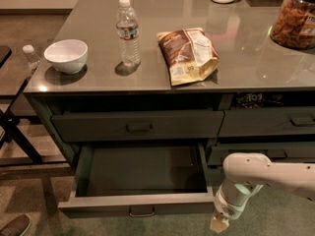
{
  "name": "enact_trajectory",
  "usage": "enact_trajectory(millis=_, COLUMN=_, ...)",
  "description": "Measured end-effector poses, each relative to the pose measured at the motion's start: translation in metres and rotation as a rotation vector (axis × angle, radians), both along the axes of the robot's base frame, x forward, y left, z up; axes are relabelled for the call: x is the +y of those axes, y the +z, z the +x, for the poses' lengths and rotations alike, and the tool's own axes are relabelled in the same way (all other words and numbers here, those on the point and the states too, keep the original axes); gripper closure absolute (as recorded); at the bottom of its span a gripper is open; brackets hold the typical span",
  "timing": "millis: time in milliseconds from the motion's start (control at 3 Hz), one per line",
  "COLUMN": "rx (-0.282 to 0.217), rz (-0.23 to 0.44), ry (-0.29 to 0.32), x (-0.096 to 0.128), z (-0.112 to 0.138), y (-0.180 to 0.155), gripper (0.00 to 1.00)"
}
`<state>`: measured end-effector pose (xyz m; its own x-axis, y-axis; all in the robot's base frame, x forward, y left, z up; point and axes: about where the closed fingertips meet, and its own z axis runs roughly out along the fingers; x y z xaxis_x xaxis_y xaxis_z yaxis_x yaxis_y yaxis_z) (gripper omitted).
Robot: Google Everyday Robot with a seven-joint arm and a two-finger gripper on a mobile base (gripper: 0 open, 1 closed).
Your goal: Close middle drawer
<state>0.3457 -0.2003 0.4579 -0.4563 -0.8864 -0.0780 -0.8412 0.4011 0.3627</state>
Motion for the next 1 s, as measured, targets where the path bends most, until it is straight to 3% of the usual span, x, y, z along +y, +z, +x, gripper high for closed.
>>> enact_trajectory(millis=333, rx=0.012, rz=0.007, ry=-0.010, x=0.003, z=-0.001, y=-0.008, gripper=1.00)
enact_trajectory(millis=667, rx=-0.018, rz=0.035, ry=-0.040, x=0.018, z=0.019, y=-0.026, gripper=1.00)
enact_trajectory(millis=1000, rx=-0.080, rz=0.052, ry=-0.054, x=0.037, z=0.054, y=-0.029, gripper=1.00)
